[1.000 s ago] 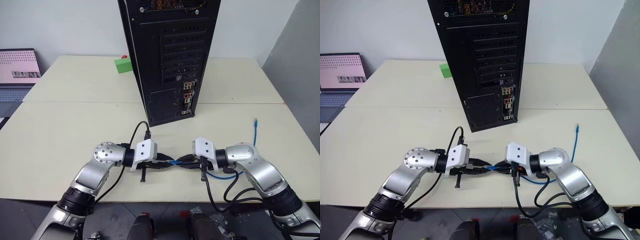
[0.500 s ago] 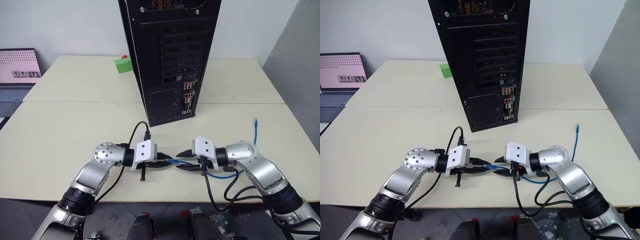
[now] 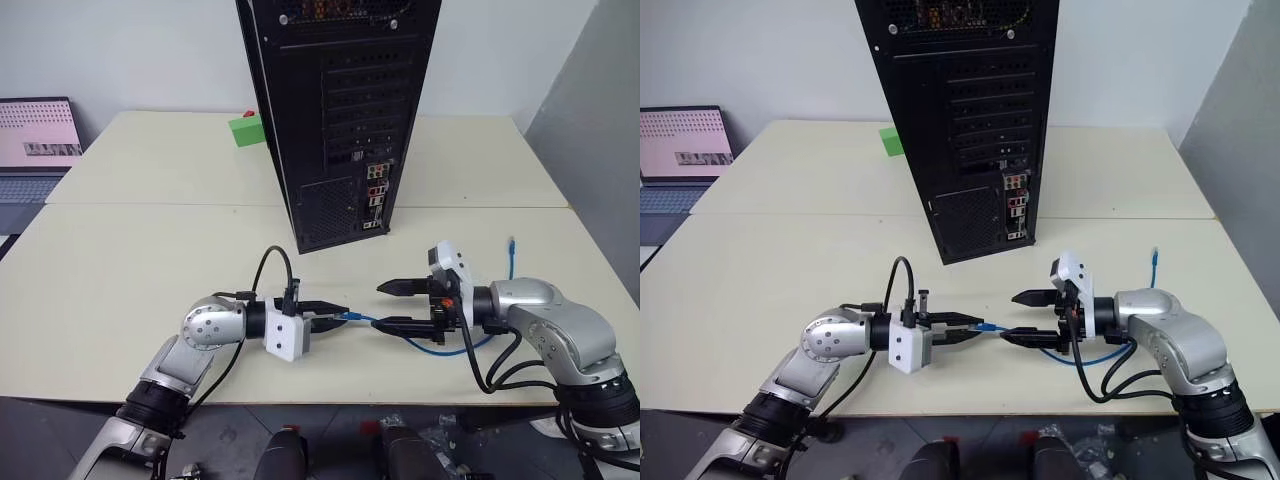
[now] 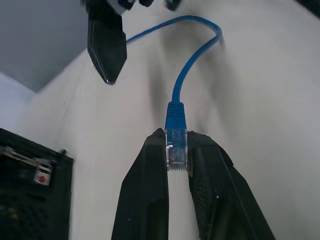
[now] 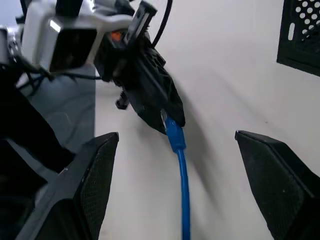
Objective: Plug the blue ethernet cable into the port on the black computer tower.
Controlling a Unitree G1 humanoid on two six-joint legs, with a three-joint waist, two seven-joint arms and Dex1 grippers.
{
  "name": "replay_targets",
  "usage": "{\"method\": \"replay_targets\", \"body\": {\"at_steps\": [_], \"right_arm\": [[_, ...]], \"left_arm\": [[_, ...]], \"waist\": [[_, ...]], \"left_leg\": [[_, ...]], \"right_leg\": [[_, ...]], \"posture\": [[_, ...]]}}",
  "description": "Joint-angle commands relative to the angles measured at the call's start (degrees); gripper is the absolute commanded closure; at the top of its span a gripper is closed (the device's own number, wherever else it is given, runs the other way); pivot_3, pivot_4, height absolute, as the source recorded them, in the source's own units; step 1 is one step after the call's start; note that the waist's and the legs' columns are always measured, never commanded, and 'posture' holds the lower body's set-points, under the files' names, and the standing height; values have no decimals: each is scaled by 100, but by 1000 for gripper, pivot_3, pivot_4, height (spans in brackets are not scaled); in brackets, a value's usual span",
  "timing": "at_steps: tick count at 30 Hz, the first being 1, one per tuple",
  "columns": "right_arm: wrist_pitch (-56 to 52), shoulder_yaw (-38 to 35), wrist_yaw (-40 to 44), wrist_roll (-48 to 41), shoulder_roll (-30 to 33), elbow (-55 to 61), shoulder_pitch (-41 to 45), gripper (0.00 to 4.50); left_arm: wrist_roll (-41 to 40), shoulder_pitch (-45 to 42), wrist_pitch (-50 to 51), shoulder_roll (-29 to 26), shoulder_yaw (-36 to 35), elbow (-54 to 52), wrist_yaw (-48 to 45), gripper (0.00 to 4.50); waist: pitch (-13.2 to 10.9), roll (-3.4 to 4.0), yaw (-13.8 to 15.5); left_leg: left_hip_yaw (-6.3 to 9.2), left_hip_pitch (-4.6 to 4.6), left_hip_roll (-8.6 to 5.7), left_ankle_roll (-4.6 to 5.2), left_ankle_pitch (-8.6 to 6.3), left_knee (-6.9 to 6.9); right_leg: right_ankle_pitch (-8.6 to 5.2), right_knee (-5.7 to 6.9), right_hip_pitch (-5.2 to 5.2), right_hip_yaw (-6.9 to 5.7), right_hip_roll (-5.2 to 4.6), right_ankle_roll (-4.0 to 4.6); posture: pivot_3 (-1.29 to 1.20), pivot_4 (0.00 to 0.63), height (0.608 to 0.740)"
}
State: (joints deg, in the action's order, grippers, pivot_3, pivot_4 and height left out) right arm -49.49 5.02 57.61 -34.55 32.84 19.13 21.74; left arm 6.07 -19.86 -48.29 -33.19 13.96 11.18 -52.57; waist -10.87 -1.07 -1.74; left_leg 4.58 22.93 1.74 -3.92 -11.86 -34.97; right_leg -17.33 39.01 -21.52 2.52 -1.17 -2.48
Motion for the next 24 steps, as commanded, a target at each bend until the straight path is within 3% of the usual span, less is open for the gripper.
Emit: {"method": "replay_targets", "body": {"at_steps": [1, 13, 24], "right_arm": [[-393, -142, -290, -428, -161, 230, 89, 546], [-697, 6, -636, -697, -485, 143, 216, 546], [-581, 132, -772, -622, -626, 42, 315, 2628]], "left_arm": [[524, -175, -1230, 89, -224, 343, 741, 4210], [1373, -444, -1870, 64, -180, 701, 1854, 4210], [1607, -446, -1806, 25, -88, 531, 2294, 4210]], "waist": [[0, 0, 6], [0, 1, -4], [0, 1, -6]], "left_leg": [[0, 0, -2, 0, 0, 0], [0, -1, -2, 0, 0, 0], [1, 0, -2, 0, 0, 0]], "right_leg": [[0, 0, 0, 0, -1, 0], [1, 3, -1, -2, 0, -2], [1, 4, 0, -3, 0, -3]], "posture": [[0, 150, 740], [0, 150, 740], [0, 150, 740]]}}
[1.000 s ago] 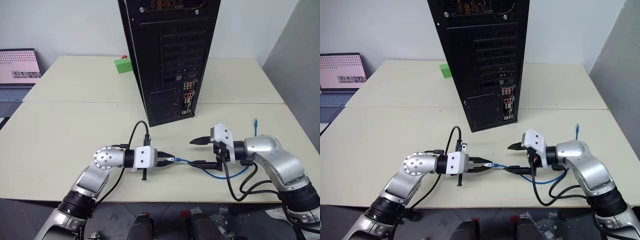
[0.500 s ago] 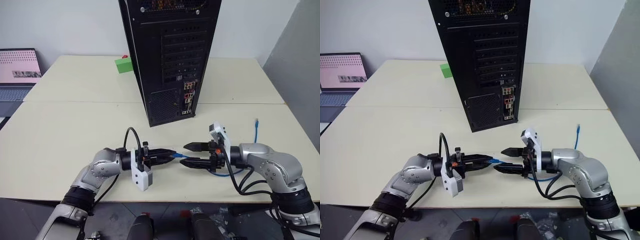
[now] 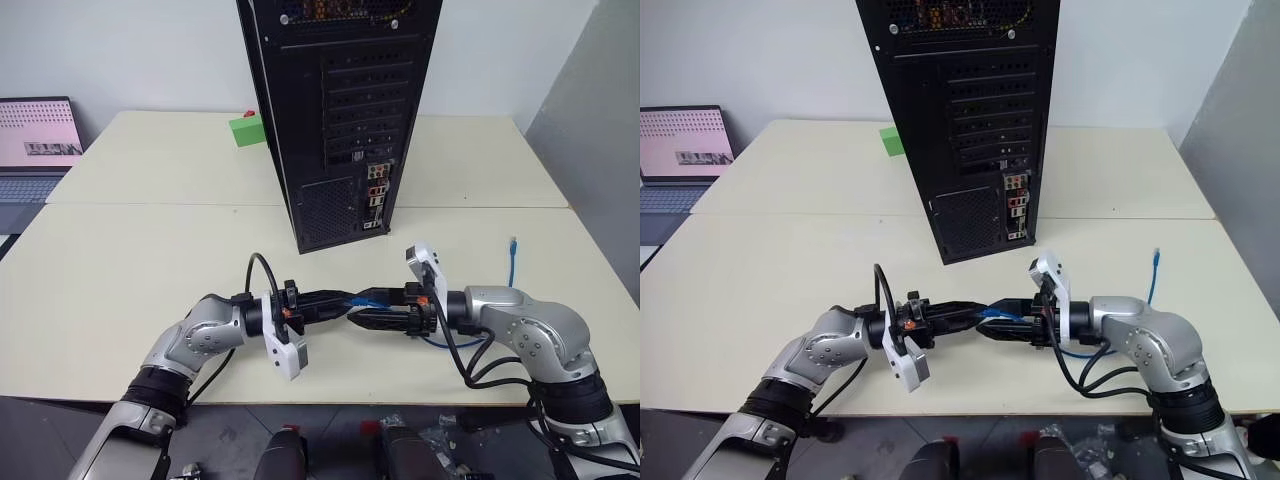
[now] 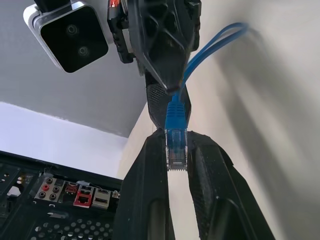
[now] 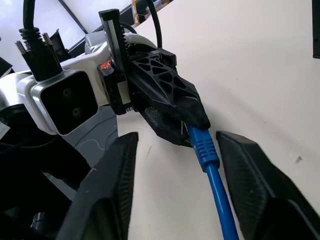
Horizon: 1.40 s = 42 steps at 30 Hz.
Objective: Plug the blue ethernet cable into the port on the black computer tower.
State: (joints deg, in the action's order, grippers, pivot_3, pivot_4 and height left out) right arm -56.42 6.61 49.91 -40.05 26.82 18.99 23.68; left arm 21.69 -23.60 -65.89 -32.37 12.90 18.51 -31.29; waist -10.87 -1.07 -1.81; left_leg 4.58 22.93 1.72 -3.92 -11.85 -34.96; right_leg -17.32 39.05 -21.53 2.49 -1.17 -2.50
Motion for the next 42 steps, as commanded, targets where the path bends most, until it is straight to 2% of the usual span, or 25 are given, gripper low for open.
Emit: {"method": "replay_targets", "body": {"at_steps": [1, 4, 5, 8, 25, 27, 33, 42], "right_arm": [[115, -29, -12, -75, -35, 35, 136, 2933], [130, -31, -11, -81, -42, -18, 173, 3606], [130, -36, -5, -87, -34, -20, 174, 3682], [108, -54, 36, -109, -7, -57, 205, 4468], [24, -46, 420, -215, 210, -174, 346, 4481], [18, -66, 453, -229, 251, -181, 323, 3776], [71, -62, 402, -175, 330, -203, 295, 2456], [21, -125, 251, -253, 229, -338, 303, 2423]], "left_arm": [[56, -63, -46, -69, 32, -217, 191, 4210], [82, -38, -54, -98, 52, -252, 251, 4210], [88, -19, -56, -107, 54, -274, 262, 4210], [87, 24, -73, -148, 74, -306, 309, 4210], [53, 47, -11, -299, 167, -322, 480, 4210], [43, 47, 3, -316, 174, -332, 485, 4210], [27, 30, 39, -356, 211, -352, 514, 4211], [32, 28, 28, -340, 219, -371, 528, 4211]], "waist": [[0, 0, 1], [0, 0, -2], [0, 0, -2], [0, 0, -1], [0, 0, 0], [0, 0, -1], [0, 0, 0], [0, 0, -1]], "left_leg": [[0, 0, 0, 0, 0, 0], [0, -1, 0, 0, 0, 0], [0, -1, 0, 0, 0, 0], [0, 0, 0, 0, 0, 0], [0, 0, 0, 0, 0, 0], [0, 0, 0, 0, 0, 1], [0, 0, 0, 0, 0, 0], [0, 0, 0, 0, 0, 1]], "right_leg": [[0, 0, 0, 0, 0, 0], [0, 0, 0, 0, 0, 0], [0, 0, 0, -1, 0, 0], [0, 0, 0, 0, 0, 0], [0, 0, 0, 0, 0, 0], [0, 0, 0, 0, 0, 0], [0, 0, 0, 0, 0, 0], [0, 0, -1, 0, 0, 0]], "posture": [[0, 150, 740], [0, 150, 740], [0, 150, 740], [0, 150, 740], [0, 150, 740], [0, 150, 740], [0, 150, 740], [0, 150, 740]]}}
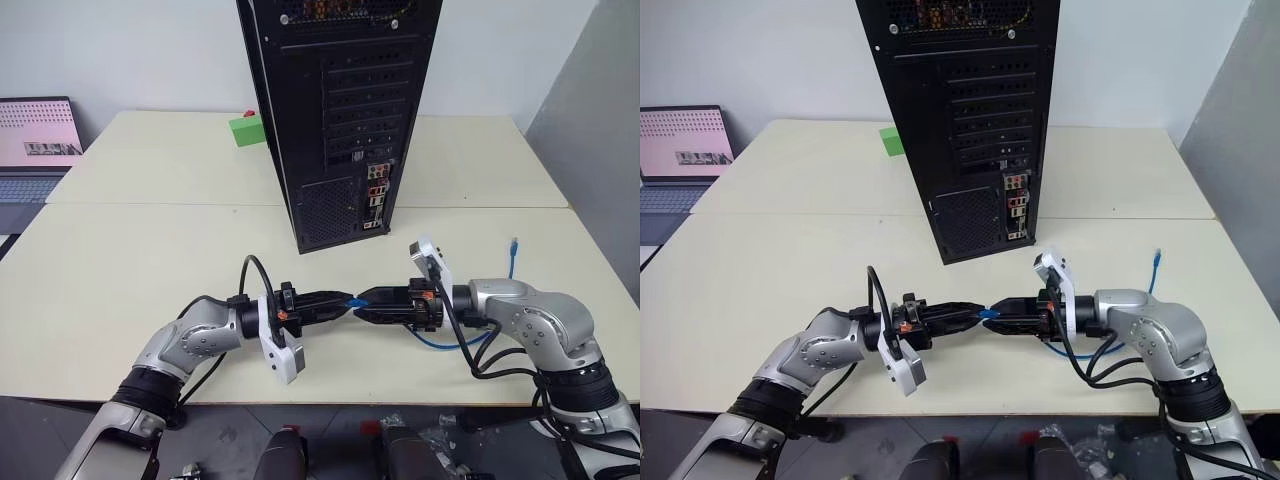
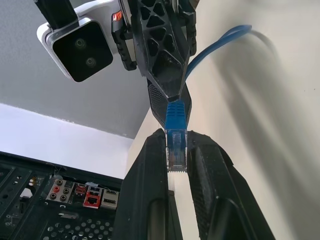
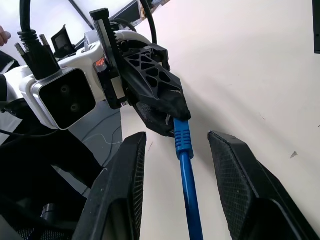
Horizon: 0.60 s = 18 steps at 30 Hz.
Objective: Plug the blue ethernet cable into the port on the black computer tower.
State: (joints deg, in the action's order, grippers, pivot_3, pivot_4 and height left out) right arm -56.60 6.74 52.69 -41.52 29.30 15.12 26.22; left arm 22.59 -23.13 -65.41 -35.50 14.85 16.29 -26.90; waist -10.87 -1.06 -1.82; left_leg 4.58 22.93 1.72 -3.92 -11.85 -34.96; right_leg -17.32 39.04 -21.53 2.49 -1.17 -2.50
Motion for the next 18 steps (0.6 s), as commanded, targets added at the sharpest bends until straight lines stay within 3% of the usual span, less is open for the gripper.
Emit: {"method": "replay_targets", "body": {"at_steps": [1, 5, 12, 18], "right_arm": [[37, -141, -44, -111, -30, 33, 51, 2423], [36, -155, -85, -122, -55, -6, 59, 2864], [24, -154, -88, -155, -51, -34, 86, 4348], [-51, -156, -63, -216, -50, -85, 142, 4495]], "left_arm": [[-59, -18, -19, -26, 23, -149, 90, 4211], [-57, -13, -2, -19, 18, -165, 95, 4211], [-57, 7, 34, -5, 11, -194, 109, 4211], [-179, 42, 78, -4, 47, -184, 92, 4211]], "waist": [[0, 0, 0], [0, 0, 0], [0, 0, 0], [0, 0, 0]], "left_leg": [[0, 0, 0, 0, 0, 0], [0, 0, 0, 0, 0, 0], [0, 0, 0, 0, 0, 0], [0, 0, 0, 0, 0, 0]], "right_leg": [[0, 0, 0, 0, 0, 0], [0, 0, 0, 0, 0, 0], [0, 0, 0, 0, 0, 0], [0, 0, 0, 0, 0, 0]], "posture": [[0, 150, 740], [0, 150, 740], [0, 150, 740], [0, 150, 740]]}}
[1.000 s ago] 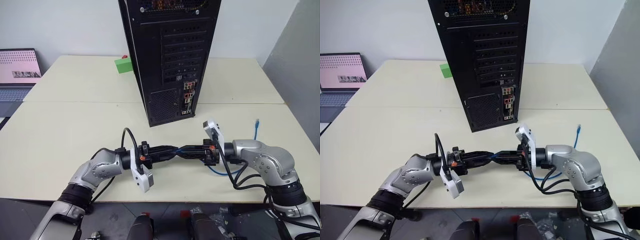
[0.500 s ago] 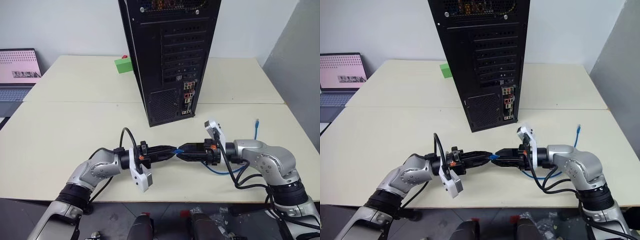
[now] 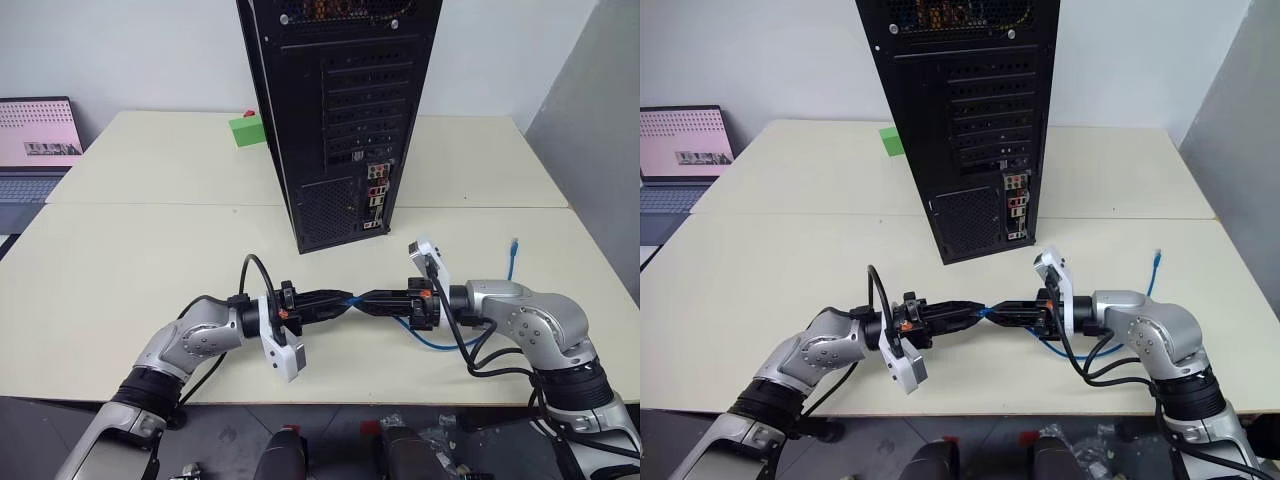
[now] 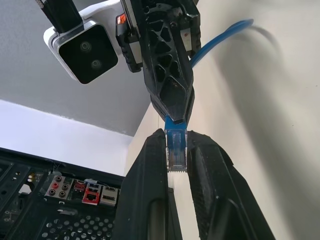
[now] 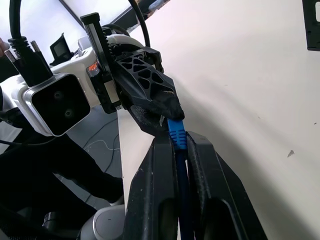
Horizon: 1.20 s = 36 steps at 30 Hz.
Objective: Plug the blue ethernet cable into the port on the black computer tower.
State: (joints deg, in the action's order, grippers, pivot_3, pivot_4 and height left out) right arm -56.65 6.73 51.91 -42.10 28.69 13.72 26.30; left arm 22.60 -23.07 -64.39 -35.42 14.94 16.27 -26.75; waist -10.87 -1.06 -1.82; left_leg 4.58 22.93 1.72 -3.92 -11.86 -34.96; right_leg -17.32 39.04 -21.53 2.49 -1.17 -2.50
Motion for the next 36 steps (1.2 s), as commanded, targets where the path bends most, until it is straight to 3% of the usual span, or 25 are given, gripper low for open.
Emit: {"method": "replay_targets", "body": {"at_steps": [1, 3, 10, 17, 21, 26, 30, 36], "right_arm": [[-73, -157, 25, -176, 18, 46, 147, 4495], [-120, -165, 42, -206, 26, 30, 174, 4495], [-58, -213, -38, -125, 89, 130, 112, 4498], [801, -759, -1266, 614, -73, 739, -343, 4498], [1095, -894, -2225, 1035, -434, 1181, -518, 4499], [1068, -724, -3786, 1740, -1325, 1342, -325, 4499], [1115, -544, -4585, 2200, -1979, 1210, -68, 4500], [1218, -467, -5035, 2516, -2477, 941, 171, 4500]], "left_arm": [[-262, 47, -3, -25, 78, -170, 37, 4211], [-422, 76, 93, -61, 130, -175, -42, 3505], [-807, 263, 762, -160, 168, -128, -367, 2086], [-2570, 1019, 3753, 157, -124, -1387, -798, 620], [-3076, 1051, 5404, 522, -331, -2287, -496, 567], [-3035, 739, 6962, 1182, -605, -2930, 305, 567], [-2847, 616, 7715, 1479, -606, -3312, 585, 567], [-3105, 522, 8327, 1731, -665, -3645, 557, 567]], "waist": [[0, 0, 0], [0, 0, 0], [0, 0, -1], [0, 0, -2], [0, 0, -3], [0, 0, -10], [0, 0, -16], [1, 0, -5]], "left_leg": [[0, 0, 0, 0, 0, 0], [0, 0, 0, 0, 0, 0], [0, 0, 0, 0, 0, 0], [1, 3, 0, 0, 0, 1], [3, 3, 1, 0, 0, 1], [4, 2, 1, -1, 0, 1], [4, 3, 1, -2, 1, 1], [4, 4, 0, -2, 1, 2]], "right_leg": [[0, 0, 0, 0, 0, 0], [0, 0, 0, 0, 0, 0], [0, 0, 0, 0, 0, 0], [0, 1, -3, 0, -1, -1], [-1, 3, -2, -1, 0, -1], [-1, 4, -2, 0, 3, -1], [-1, 5, -7, 2, 3, -1], [0, 3, -8, 2, 2, 0]], "posture": [[0, 150, 740], [0, 150, 740], [0, 150, 740], [0, 150, 740], [0, 150, 740], [0, 150, 740], [0, 150, 740], [0, 150, 740]]}}
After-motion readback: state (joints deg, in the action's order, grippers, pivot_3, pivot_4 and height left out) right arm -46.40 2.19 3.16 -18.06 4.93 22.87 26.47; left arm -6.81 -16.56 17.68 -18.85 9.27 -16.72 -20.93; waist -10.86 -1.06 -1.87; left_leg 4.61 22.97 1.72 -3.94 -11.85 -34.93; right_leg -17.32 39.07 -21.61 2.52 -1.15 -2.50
